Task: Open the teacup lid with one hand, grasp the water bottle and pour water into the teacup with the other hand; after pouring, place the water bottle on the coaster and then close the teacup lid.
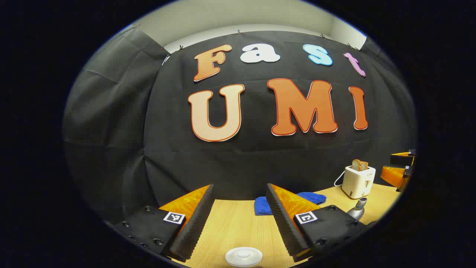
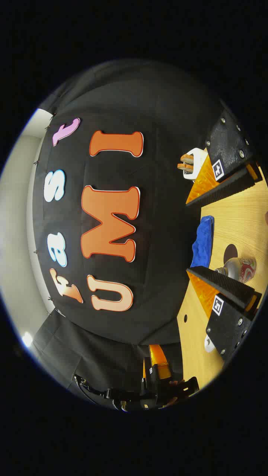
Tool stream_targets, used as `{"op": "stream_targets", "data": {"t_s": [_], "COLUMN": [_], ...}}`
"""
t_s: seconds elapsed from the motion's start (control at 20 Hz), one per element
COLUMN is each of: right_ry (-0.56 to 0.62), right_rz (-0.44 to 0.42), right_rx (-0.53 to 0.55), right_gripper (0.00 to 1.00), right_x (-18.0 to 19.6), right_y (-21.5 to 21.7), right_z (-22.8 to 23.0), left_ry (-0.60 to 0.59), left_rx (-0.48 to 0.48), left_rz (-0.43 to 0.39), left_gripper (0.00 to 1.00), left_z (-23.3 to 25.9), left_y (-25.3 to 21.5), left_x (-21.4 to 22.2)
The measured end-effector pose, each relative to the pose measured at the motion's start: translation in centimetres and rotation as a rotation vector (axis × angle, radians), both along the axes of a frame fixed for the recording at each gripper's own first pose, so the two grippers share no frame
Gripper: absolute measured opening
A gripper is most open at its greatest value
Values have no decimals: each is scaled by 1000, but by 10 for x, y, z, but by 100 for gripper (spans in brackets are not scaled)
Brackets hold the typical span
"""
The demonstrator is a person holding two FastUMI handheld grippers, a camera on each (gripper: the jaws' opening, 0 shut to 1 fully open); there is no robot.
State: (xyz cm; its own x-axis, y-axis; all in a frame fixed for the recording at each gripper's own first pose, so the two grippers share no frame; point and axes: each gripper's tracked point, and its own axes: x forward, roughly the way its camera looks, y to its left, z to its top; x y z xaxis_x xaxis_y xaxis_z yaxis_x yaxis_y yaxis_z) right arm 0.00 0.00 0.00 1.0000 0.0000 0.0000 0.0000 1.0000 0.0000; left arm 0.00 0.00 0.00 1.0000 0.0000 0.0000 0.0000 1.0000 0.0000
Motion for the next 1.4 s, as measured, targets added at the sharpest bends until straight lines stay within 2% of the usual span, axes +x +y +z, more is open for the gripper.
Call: {"op": "stream_targets", "data": {"t_s": [0.1,0.15,0.65,0.75,0.8,0.9,0.95,1.0,1.1,1.15,1.2,1.4], "right_ry": [-4,-6,4,17,24,33,37,43,55,62,70,113], "right_rz": [-1,-1,8,15,19,27,34,41,58,68,76,97], "right_rx": [7,9,22,31,34,34,34,35,37,40,44,43], "right_gripper": [96,96,96,96,96,96,96,96,96,96,96,96], "right_x": [1,1,-1,-1,0,0,-2,-2,-2,-3,-2,-3], "right_y": [0,-1,-2,0,2,5,8,10,17,19,22,31], "right_z": [2,3,-5,-12,-14,-19,-22,-25,-31,-34,-37,-57], "left_ry": [-3,-6,-2,3,9,24,35,46,70,83,101,182], "left_rx": [1,-2,5,19,23,28,31,32,34,35,38,61], "left_rz": [0,-3,-19,-22,-26,-34,-38,-41,-48,-50,-50,-39], "left_gripper": [96,92,92,96,92,93,96,93,92,88,93,93], "left_z": [0,2,-7,-11,-14,-22,-29,-33,-43,-49,-57,-92], "left_y": [0,-1,-6,-8,-10,-12,-14,-14,-14,-13,-13,-6], "left_x": [-1,-1,-1,-1,-2,-2,-2,-2,-3,-3,-3,-6]}}
